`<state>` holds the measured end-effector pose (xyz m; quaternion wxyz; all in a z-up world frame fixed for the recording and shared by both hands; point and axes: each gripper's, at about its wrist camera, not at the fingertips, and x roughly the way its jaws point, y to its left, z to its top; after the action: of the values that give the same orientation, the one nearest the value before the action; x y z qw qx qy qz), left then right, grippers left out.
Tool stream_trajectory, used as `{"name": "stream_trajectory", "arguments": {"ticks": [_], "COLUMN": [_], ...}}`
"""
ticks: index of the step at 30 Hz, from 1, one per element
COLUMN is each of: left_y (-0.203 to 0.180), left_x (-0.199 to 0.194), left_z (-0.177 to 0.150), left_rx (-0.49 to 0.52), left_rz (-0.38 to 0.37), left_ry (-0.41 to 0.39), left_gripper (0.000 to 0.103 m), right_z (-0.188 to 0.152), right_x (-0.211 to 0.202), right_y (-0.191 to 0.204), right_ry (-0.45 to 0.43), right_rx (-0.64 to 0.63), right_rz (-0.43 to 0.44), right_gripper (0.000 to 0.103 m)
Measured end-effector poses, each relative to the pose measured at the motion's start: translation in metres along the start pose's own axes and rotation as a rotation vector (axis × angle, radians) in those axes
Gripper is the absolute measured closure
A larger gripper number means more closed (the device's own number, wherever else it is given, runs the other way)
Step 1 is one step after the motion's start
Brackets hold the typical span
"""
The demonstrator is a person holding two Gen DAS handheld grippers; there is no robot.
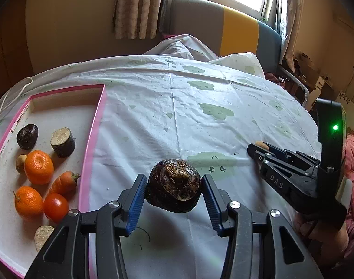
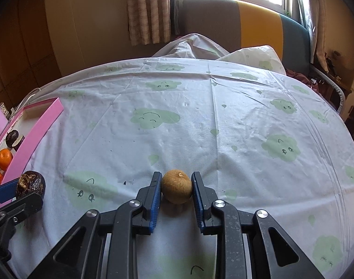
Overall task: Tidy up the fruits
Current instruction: 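Place the dark brown fruit in the pink tray with the left gripper while the right holds the tan fruit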
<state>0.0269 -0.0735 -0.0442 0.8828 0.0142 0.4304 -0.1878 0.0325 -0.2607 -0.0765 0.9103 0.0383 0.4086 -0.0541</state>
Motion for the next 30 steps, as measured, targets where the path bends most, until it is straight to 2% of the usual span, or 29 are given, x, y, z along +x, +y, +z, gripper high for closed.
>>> {"name": "stream_trajectory", "arguments": {"ticks": [9,15,20,27,30], "left_y": [0.024,0.054,0.093,0.166,0.187], "left_x": [-0.041,-0.054,-0.064,-0.070,-0.063], "left_z": [0.013,0.012,0.004,-0.001,-0.003], "left_rx": [-0.040,-0.099,-0.179,-0.308,-0.353], "left_rz": [0.035,0.083,0.131,0.267,0.293], "left_ry": [-0.078,-0.080,-0.080,-0.083,-0.065], "left_gripper": [0.054,0.054,0.054,0.053,0.053], "right_z": [0.000,0.000,0.000,-0.001,0.000], "right_x": [-0.001,-0.001,-0.001,-0.001,-0.001], "right_y": [0.001,0.001,0.001,0.001,0.001], "right_ry": [0.000,-0.001,-0.001,0.000,0.000], "right_rx": [-0.001,-0.002,-0.004,-0.006,-0.008], "right_rz": [-0.001,-0.002,-0.003,-0.005,-0.008], "right_gripper": [0.077,0.077,0.077,0.077,0.077]}}
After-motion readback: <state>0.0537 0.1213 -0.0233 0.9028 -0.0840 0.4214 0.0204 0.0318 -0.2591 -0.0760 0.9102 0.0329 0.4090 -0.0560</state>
